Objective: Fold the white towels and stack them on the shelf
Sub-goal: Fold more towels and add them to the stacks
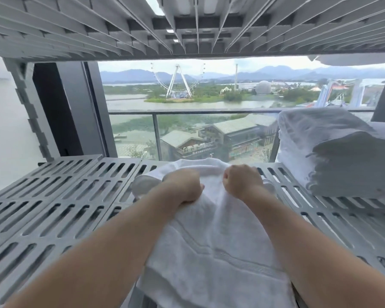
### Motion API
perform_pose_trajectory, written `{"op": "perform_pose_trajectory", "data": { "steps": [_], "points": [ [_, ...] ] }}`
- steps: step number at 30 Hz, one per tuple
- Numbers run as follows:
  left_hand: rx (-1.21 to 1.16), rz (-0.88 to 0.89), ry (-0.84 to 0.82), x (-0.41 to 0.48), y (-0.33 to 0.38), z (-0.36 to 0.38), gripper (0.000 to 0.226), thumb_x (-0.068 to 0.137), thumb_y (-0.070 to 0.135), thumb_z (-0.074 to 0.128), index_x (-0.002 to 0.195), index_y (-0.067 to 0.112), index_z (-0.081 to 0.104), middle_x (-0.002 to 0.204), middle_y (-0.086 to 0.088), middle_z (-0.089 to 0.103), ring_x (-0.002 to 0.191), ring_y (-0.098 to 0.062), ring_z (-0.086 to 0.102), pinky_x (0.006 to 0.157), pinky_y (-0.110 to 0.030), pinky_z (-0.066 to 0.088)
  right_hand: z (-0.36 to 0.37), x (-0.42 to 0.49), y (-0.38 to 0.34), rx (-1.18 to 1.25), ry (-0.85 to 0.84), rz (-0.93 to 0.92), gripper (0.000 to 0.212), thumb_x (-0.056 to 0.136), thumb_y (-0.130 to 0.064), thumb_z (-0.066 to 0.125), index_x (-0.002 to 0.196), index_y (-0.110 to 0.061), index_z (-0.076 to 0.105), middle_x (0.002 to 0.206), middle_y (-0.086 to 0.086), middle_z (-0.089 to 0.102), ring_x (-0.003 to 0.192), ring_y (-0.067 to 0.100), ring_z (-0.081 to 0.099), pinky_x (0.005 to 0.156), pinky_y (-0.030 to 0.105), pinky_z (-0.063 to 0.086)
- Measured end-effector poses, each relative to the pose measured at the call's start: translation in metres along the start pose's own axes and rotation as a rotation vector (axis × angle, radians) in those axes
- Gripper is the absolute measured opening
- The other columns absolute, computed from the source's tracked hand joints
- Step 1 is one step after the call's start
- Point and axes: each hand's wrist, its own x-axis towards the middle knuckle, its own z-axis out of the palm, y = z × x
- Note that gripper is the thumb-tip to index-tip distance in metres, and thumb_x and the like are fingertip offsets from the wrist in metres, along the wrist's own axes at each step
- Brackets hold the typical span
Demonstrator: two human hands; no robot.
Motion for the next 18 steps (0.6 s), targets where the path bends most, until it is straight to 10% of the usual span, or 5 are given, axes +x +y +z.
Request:
{"op": "perform_pose_trajectory", "data": {
  "steps": [4,7,11,18],
  "points": [
    [-0.05,-0.013,0.074,-0.011,0.006,0.014,0.039,0.104,0.036,0.037,0.123,0.015,0.064,0.132,-0.009,0.057,0.123,-0.027,0.053,0.1,-0.043,0.048,-0.003,0.007,0.003,0.08,-0.121,0.085,0.038,0.088,-0.013,0.047,0.122,-0.011,0.064,0.124,0.013,0.063,0.118,0.031,0.059,0.094,0.036,0.046],
    [-0.044,-0.109,0.235,-0.024,0.007,0.012,0.037,0.103,0.039,0.044,0.13,0.018,0.058,0.131,-0.008,0.059,0.118,-0.028,0.059,0.093,-0.04,0.051,-0.003,0.009,0.003,-0.05,-0.065,0.142,0.057,0.091,-0.007,0.045,0.148,-0.005,0.04,0.156,0.02,0.033,0.149,0.034,0.024,0.122,0.051,0.015],
    [-0.038,-0.382,0.272,-0.039,0.002,0.013,0.046,0.103,0.045,0.034,0.132,0.015,0.054,0.121,-0.012,0.065,0.108,-0.031,0.063,0.071,-0.034,0.039,0.002,0.005,0.011,-0.018,0.072,0.181,0.04,0.09,-0.008,0.052,0.129,-0.011,0.057,0.137,0.017,0.047,0.13,0.035,0.043,0.106,0.051,0.041],
    [-0.176,-0.433,0.063,-0.029,-0.007,0.001,0.06,0.098,0.056,0.033,0.148,0.025,0.042,0.134,-0.012,0.058,0.119,-0.031,0.055,0.084,-0.04,0.041,-0.004,0.002,0.026,0.227,0.008,0.286,0.031,0.088,-0.011,0.051,0.117,-0.009,0.064,0.116,0.012,0.068,0.109,0.032,0.065,0.083,0.037,0.048]
  ]
}}
